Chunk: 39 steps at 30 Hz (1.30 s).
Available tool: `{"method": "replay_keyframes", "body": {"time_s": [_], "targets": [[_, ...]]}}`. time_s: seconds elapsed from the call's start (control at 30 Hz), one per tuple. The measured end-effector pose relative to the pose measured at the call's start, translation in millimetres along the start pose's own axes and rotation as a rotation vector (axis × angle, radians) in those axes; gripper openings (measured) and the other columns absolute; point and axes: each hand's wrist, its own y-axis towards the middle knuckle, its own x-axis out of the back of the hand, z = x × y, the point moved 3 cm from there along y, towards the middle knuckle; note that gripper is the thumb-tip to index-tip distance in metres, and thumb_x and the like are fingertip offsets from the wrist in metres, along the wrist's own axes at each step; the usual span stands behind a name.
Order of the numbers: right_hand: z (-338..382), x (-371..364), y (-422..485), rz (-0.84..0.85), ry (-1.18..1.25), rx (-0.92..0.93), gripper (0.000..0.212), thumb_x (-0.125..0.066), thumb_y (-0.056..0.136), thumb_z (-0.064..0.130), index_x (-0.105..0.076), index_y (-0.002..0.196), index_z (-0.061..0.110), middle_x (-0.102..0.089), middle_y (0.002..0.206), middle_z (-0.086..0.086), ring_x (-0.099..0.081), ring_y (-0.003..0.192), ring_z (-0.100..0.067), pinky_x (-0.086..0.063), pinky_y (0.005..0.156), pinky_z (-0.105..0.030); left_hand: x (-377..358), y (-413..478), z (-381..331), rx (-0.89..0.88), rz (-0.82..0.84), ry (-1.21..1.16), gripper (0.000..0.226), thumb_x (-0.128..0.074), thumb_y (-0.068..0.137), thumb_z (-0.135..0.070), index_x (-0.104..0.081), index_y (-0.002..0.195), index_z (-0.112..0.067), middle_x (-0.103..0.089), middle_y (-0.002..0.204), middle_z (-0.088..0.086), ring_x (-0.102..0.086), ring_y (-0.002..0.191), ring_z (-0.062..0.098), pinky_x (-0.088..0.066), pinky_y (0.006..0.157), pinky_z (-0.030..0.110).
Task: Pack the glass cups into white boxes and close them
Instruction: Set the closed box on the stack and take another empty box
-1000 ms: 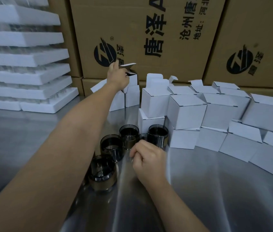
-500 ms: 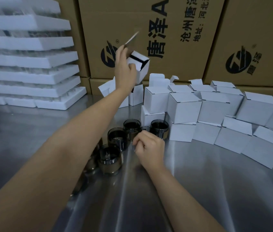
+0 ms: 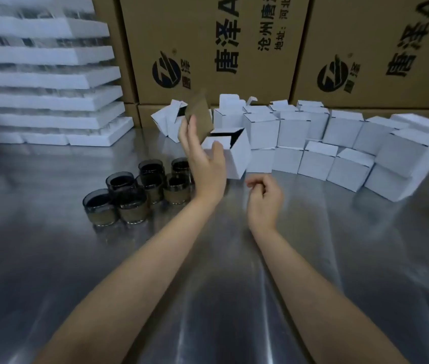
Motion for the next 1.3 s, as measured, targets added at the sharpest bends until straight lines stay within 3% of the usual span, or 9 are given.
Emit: {"method": "replay_keyframes", "body": {"time_s": [0.17,0.4,0.57,0.77,0.87,0.93,1.0,1.13,1.3], "targets": [[-2.0,20.5,-2.9,-0.093,0.043,-0.106,0.03,-0.036,0.077,0.004,-0.06,0.091,0.016,-0.063,0.09,-0.003,-0.059,0.088,-0.023,-0.045,0.081,-0.032,14.3,-40.3,25.9,-0.042,0.154,0.095,0.057,-0.044,0.089,-0.001,-0.036,0.145,-0.005,-0.027,0.149,0.0,-0.024,0.136,-0.004,-0.02,0.112,0.01],[-11.1,13.5,-1.2,0.255,0.088,-0.222,0.038,-0.042,0.098,0.01,-0.053,0.133,0.02,-0.054,0.116,0.016,-0.048,0.087,0.022,-0.033,0.078,0.004,10.1,-48.8,35.6,-0.163,0.398,0.177,0.055,-0.051,0.09,-0.003,-0.04,0.145,-0.005,-0.031,0.146,-0.002,-0.037,0.138,0.018,-0.044,0.103,0.047],[-10.0,18.5,-7.2,0.31,0.06,-0.233,0.04,-0.053,0.094,0.014,-0.057,0.134,0.016,-0.05,0.069,0.004,-0.041,0.054,-0.001,-0.036,0.06,-0.005,7.7,-49.4,42.6,0.108,0.405,0.132,0.056,-0.053,0.098,-0.016,-0.031,0.15,-0.009,-0.02,0.154,0.002,-0.038,0.135,0.015,-0.038,0.103,0.016],[-14.1,19.3,-2.7,0.208,0.014,-0.258,0.04,-0.062,0.088,0.025,-0.063,0.127,0.017,-0.028,0.042,0.015,-0.029,0.044,-0.004,-0.032,0.051,-0.013,3.0,-46.9,48.7,0.26,0.546,0.145,0.059,-0.049,0.1,-0.038,-0.028,0.15,-0.016,-0.015,0.152,-0.005,-0.034,0.114,-0.012,-0.023,0.105,0.019],[-6.5,23.8,-3.2,0.152,0.005,-0.215,0.017,-0.059,0.089,0.036,-0.074,0.081,0.04,-0.037,0.042,0.015,-0.029,0.048,-0.007,-0.032,0.055,-0.022,1.0,-46.3,51.4,0.243,0.567,0.166,0.057,-0.046,0.101,-0.036,-0.031,0.149,-0.008,-0.004,0.156,-0.004,-0.023,0.137,-0.001,-0.018,0.118,0.03],[-6.5,28.7,1.7,0.063,-0.062,-0.211,0.049,-0.053,0.093,0.036,-0.044,0.045,0.03,-0.025,0.045,0.01,-0.021,0.054,-0.01,-0.023,0.05,-0.024,-0.5,-48.1,51.5,0.202,0.553,0.233,0.057,-0.044,0.102,-0.036,-0.033,0.148,-0.004,0.011,0.16,-0.004,-0.004,0.146,0.006,-0.011,0.118,0.028],[-10.6,37.0,7.8,-0.063,-0.023,-0.262,0.046,-0.048,0.095,0.027,-0.041,0.05,0.031,-0.027,0.05,0.011,-0.026,0.058,-0.013,-0.028,0.056,-0.027,-2.6,-50.5,50.6,0.152,0.555,0.323,0.052,-0.042,0.102,-0.037,-0.041,0.144,-0.007,-0.002,0.159,0.0,-0.002,0.145,0.009,-0.011,0.118,0.029],[-18.5,46.5,16.1,-0.102,0.058,-0.338,0.033,-0.043,0.094,0.01,-0.065,0.117,0.016,-0.06,0.084,0.009,-0.055,0.079,-0.007,-0.041,0.077,-0.016,-2.4,-50.7,47.1,0.177,0.589,0.445,0.041,-0.043,0.101,-0.042,-0.051,0.134,-0.019,-0.037,0.145,-0.001,-0.018,0.139,0.017,-0.013,0.119,0.039],[-18.0,44.1,11.9,-0.055,-0.002,-0.285,0.039,-0.034,0.093,0.006,-0.069,0.102,0.02,-0.067,0.102,0.006,-0.059,0.103,-0.013,-0.044,0.087,-0.021,2.5,-57.1,52.2,0.35,0.778,0.42,0.057,-0.035,0.091,-0.068,-0.045,0.135,-0.033,-0.042,0.147,-0.006,-0.01,0.148,0.018,0.007,0.12,0.045]]}}
